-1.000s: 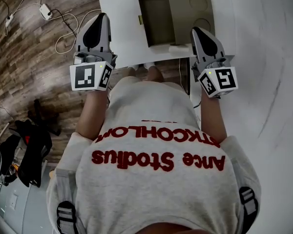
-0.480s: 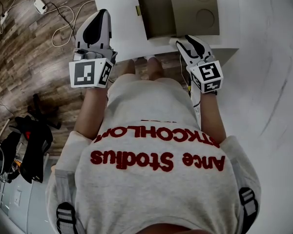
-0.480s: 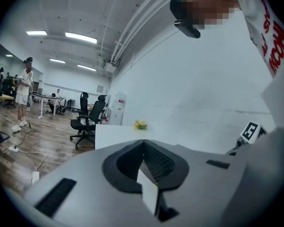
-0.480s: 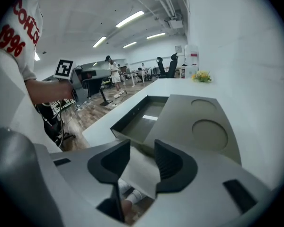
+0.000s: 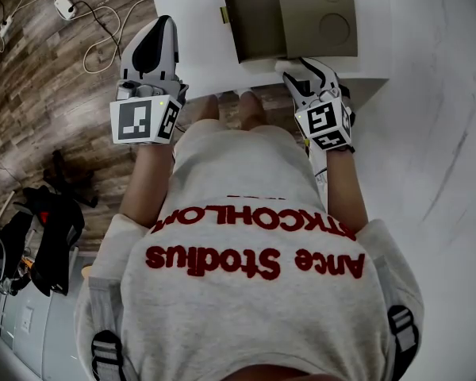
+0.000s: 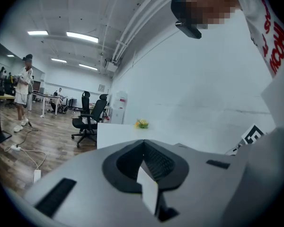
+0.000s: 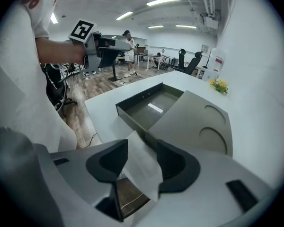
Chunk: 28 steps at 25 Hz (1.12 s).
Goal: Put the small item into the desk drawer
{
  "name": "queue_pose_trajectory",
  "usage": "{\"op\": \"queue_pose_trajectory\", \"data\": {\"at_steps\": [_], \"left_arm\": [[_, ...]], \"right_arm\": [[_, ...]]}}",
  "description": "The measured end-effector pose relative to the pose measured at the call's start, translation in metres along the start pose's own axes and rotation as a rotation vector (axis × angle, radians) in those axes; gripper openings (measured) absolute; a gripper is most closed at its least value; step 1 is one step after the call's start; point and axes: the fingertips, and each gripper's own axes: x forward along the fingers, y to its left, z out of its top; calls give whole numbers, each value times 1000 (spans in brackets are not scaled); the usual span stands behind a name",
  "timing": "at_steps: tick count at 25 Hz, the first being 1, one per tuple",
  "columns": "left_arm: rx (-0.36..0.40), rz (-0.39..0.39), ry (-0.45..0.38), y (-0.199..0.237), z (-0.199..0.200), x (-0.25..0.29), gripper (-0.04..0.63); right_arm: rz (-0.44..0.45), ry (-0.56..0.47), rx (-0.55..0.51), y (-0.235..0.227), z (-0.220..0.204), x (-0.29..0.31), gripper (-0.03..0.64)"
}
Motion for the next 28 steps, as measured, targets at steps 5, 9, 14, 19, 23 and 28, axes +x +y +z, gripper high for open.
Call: {"op": "queue_pose_trajectory", "data": {"at_steps": [5, 9, 14, 19, 23, 28], "left_arm": [[-5, 7, -2, 1, 1, 1, 8], [-7, 11, -1, 2, -1, 1, 8], [-13, 23, 1, 6, 0, 1, 8], [-16, 28, 2, 7, -2, 1, 8], [-12, 30, -4, 8, 3, 1, 8], [-3, 39, -19, 12, 11, -3, 8]], "right_arm": [[25, 59, -52, 7, -7, 4, 199], [45, 103, -75, 9, -15, 14, 204], [125, 159, -31, 18, -22, 20, 202], [128, 161, -24, 20, -19, 32, 170], [159, 138, -14, 23, -12, 33, 143], [218, 54, 81, 24, 6, 19, 140]]}}
